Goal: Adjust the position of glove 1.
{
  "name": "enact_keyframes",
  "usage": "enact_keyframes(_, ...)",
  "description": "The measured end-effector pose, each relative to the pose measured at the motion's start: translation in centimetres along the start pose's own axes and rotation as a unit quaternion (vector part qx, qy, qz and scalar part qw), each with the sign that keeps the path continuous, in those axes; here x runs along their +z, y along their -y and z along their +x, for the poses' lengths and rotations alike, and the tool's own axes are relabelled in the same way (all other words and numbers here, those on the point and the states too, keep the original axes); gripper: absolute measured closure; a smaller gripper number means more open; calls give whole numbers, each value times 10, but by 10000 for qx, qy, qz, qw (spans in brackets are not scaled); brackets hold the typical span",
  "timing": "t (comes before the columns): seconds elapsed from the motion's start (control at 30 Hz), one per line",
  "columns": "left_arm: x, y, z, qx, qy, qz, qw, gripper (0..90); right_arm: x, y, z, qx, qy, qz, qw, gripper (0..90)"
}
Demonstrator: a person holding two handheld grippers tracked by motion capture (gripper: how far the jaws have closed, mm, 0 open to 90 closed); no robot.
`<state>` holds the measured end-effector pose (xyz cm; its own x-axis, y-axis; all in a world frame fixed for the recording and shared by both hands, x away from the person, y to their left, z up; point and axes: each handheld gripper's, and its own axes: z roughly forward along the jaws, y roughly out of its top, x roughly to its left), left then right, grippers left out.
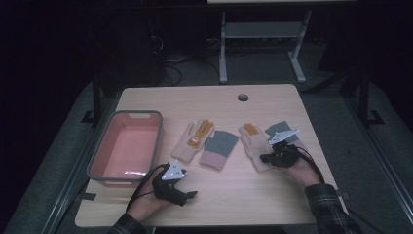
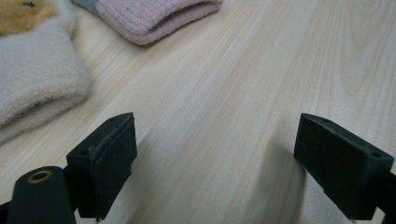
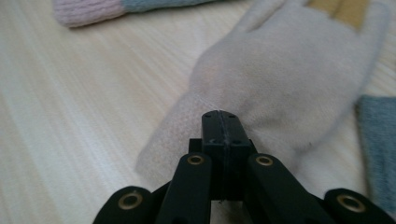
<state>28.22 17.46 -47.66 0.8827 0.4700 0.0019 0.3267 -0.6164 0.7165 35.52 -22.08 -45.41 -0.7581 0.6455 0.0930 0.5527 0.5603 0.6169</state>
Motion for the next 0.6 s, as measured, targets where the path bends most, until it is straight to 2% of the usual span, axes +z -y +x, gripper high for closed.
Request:
enact_keyframes(0.2,0,0,0,3,0,1,10000,125,2,-2,12,-211,-180,71,9996,900)
enact_keyframes(0.33,0,0,0,-2,1,0,10000,125,3,-3,18,-240,-273,91,9993,900)
enact_keyframes(0.53,0,0,0,-3,-2,4,10000,125,5,-3,34,-409,-510,81,9978,900)
enact_keyframes(0.57,0,0,0,-1,-3,0,10000,125,6,-3,40,-458,-613,80,9970,900)
enact_keyframes(0.6,0,0,0,-1,-3,0,10000,125,6,-3,40,-458,-613,80,9970,900)
